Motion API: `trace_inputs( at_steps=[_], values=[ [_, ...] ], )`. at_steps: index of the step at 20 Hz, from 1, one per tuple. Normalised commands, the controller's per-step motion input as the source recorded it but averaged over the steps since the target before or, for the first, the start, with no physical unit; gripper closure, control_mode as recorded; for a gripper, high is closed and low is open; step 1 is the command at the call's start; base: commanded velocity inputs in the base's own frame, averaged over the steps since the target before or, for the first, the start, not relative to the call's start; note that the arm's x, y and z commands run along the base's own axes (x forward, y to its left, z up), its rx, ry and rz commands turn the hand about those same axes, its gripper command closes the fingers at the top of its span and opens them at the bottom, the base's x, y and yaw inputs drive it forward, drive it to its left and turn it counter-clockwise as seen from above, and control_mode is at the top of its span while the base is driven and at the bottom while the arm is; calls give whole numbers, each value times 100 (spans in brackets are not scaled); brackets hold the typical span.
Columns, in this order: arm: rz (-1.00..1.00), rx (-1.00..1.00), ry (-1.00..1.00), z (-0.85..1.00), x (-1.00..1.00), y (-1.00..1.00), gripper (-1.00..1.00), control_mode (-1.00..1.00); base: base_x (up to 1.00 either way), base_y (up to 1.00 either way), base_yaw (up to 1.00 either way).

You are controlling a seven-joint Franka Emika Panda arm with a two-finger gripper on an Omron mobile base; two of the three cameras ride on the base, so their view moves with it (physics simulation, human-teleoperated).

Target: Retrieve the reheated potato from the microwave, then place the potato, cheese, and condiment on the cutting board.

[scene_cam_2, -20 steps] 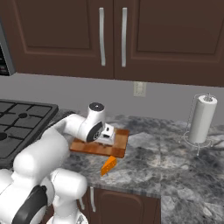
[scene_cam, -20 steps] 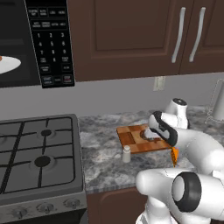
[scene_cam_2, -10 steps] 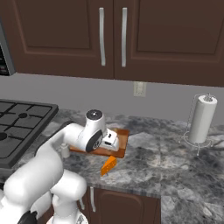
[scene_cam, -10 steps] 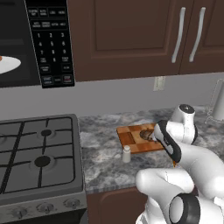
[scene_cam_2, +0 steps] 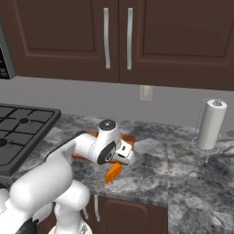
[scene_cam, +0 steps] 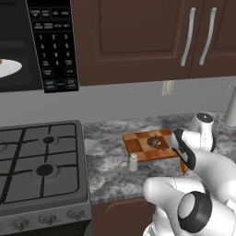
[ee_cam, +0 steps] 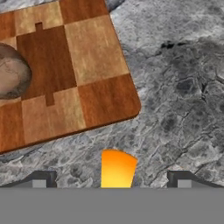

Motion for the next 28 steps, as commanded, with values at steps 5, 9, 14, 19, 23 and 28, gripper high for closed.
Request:
trace_inputs(
  at_steps=[5,9,14,19,23,28],
  values=[
    [-6,0,11,-23,-5,-7,-100,-100,0,0,0],
    [-3,0,10,-20,0,0,-100,-100,0,0,0],
    [0,1,8,-11,-8,0,-100,-100,0,0,0],
    [0,0,11,-23,0,0,-100,-100,0,0,0],
    [0,3,11,-31,3,0,-100,-100,0,0,0],
    [0,2,9,-30,10,0,100,-100,0,0,0]
  ],
)
